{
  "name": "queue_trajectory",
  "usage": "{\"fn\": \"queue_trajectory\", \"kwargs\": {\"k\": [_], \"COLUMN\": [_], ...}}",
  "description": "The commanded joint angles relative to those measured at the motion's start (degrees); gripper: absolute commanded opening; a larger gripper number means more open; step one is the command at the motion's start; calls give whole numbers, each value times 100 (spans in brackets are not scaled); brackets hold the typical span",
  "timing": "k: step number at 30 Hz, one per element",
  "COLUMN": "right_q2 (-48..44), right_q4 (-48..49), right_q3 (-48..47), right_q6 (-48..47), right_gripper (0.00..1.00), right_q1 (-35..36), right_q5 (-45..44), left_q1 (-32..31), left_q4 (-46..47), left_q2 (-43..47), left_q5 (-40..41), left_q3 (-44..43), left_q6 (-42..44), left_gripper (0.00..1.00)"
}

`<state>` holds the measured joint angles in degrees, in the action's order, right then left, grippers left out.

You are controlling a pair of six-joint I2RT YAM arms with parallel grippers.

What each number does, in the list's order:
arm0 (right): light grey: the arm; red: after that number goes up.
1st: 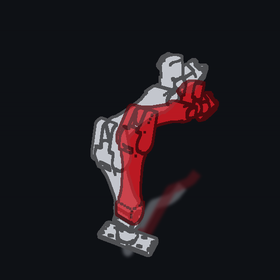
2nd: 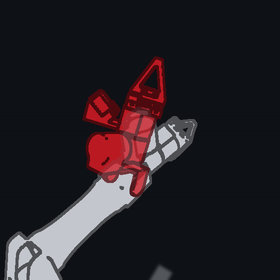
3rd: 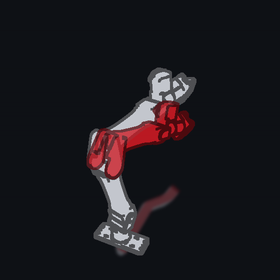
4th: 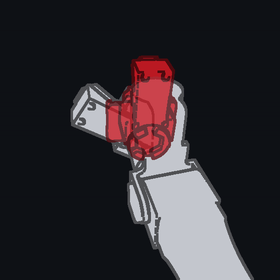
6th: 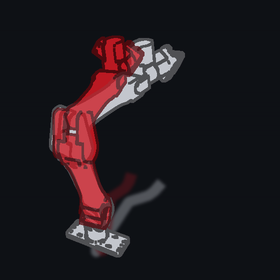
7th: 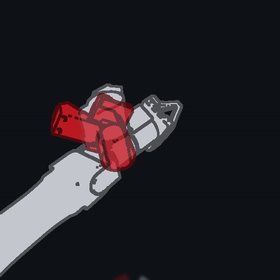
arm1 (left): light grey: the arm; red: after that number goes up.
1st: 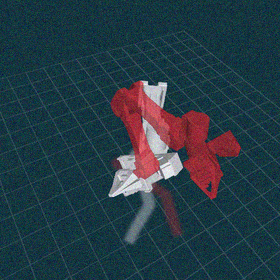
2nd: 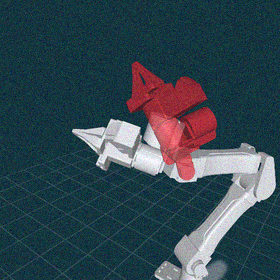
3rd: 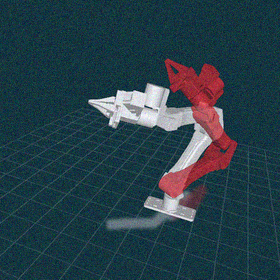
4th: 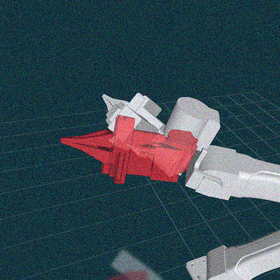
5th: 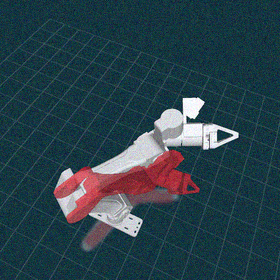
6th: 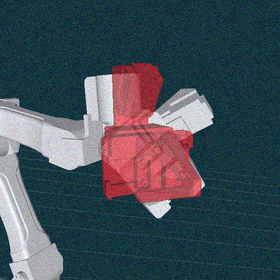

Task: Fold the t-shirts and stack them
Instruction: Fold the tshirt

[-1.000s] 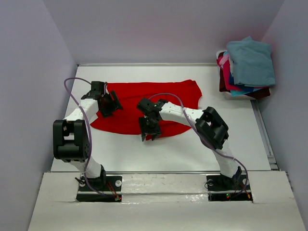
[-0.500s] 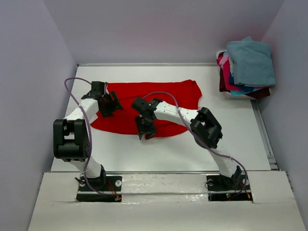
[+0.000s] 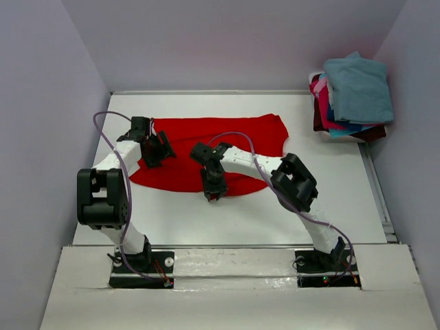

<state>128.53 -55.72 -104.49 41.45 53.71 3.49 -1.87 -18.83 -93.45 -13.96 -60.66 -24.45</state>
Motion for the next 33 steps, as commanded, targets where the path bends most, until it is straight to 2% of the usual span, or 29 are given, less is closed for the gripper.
{"fn": "queue_trajectory", "kwargs": {"k": [1,10,11,14,17,33], "right_q2": [-135,-39,-21,-126,-327,-1928], "right_q4": [-70,-167,-219,-246,-272,-606], "right_q3": [7,-195,-264,-213,-73,1062], "right_q6": [91,56,47,47,65,407], "right_gripper": [35,28,22,13,7,7], "right_q1": [52,52,52,52,52,52], "right_q5": [-182,-305,-313,-322,-322,-920], "left_q1": [-24,-24,-24,-24,-24,-24], "left_q4": [55,81,73,55,37,55], "left_q2": [11,11,11,2,-33,-235], "left_q5": [-55,-55,-55,-46,-19,-19], "left_q3": [-165,-112,-112,-139,-174,-288], "left_q6": [98,81,89,89,107,116], "left_gripper": [76,76,76,76,76,76]}}
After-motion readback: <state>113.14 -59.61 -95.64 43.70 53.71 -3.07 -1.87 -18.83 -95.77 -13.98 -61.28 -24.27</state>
